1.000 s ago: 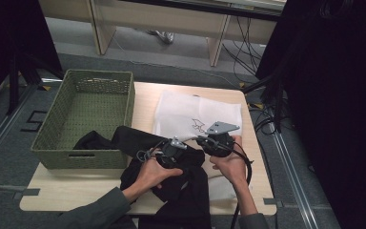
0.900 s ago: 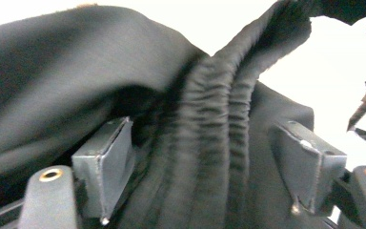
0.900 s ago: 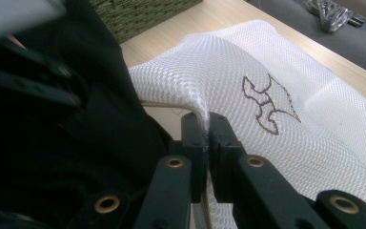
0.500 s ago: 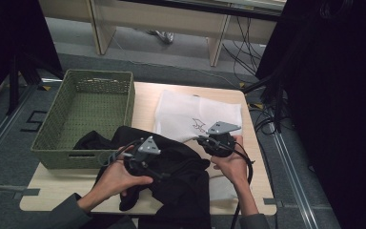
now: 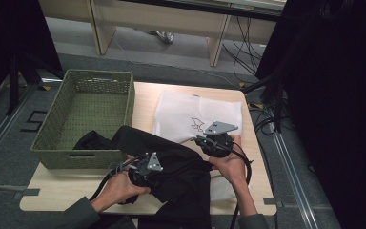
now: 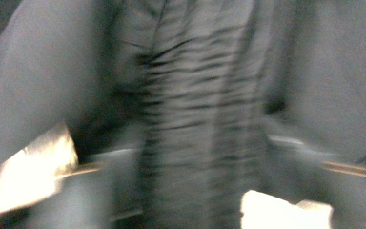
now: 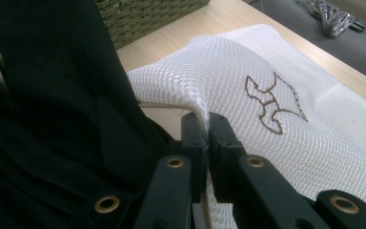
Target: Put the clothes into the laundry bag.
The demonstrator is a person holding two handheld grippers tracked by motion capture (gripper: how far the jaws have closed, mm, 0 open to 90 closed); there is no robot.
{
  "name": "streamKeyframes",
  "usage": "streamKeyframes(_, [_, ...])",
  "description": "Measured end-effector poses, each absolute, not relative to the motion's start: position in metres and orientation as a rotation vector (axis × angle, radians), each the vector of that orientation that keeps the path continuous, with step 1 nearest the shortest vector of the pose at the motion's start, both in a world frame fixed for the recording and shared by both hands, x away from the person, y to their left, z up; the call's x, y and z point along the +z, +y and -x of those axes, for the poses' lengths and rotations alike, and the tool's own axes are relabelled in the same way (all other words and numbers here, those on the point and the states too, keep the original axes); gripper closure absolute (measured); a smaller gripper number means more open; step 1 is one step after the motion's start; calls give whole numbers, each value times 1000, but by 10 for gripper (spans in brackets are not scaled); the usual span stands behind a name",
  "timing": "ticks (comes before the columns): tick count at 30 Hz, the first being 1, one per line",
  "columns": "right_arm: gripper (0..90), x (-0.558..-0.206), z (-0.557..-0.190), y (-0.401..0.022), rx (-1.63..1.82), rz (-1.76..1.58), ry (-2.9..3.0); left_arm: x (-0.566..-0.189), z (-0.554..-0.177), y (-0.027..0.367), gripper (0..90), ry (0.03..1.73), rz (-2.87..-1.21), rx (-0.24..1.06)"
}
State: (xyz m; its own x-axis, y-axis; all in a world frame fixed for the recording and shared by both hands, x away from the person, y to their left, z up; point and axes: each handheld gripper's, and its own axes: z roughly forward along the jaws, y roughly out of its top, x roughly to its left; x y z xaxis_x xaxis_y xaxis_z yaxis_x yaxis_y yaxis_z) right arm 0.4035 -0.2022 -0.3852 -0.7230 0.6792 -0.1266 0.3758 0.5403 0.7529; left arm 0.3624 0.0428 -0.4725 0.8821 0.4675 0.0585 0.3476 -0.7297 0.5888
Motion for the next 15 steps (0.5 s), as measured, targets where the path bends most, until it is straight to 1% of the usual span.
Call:
streamKeyframes(1, [873, -386, -402, -201, 1022, -886, 2367, -474, -363, 39, 707, 582, -2464, 285])
streamKeyframes(2, [873, -385, -404, -202, 1021, -844, 2374, -472, -363, 36, 777, 574, -2458, 300])
streamKeyframes(3, [873, -385, -404, -202, 1021, -844, 2374, -469, -363, 34, 777, 576, -2450, 296])
streamKeyframes(7, [873, -384, -404, -202, 1045, -860, 2361, -445, -371, 27, 782, 638, -2314, 255])
streamKeyframes(9, [873, -382, -402, -201, 1041, -858, 2361, -435, -383, 17, 782, 692, -2252, 250])
streamKeyframes(12, [873, -378, -402, -198, 1049, -830, 2348, -429, -402, 2, 780, 751, -2160, 188])
streamKeyframes(13, [873, -377, -401, -198, 1056, -835, 2358, -430, -407, -5, 776, 796, -2132, 200])
streamKeyframes(15, [873, -376, -400, -198, 1062, -851, 2351, -437, -418, -13, 770, 807, -2147, 247])
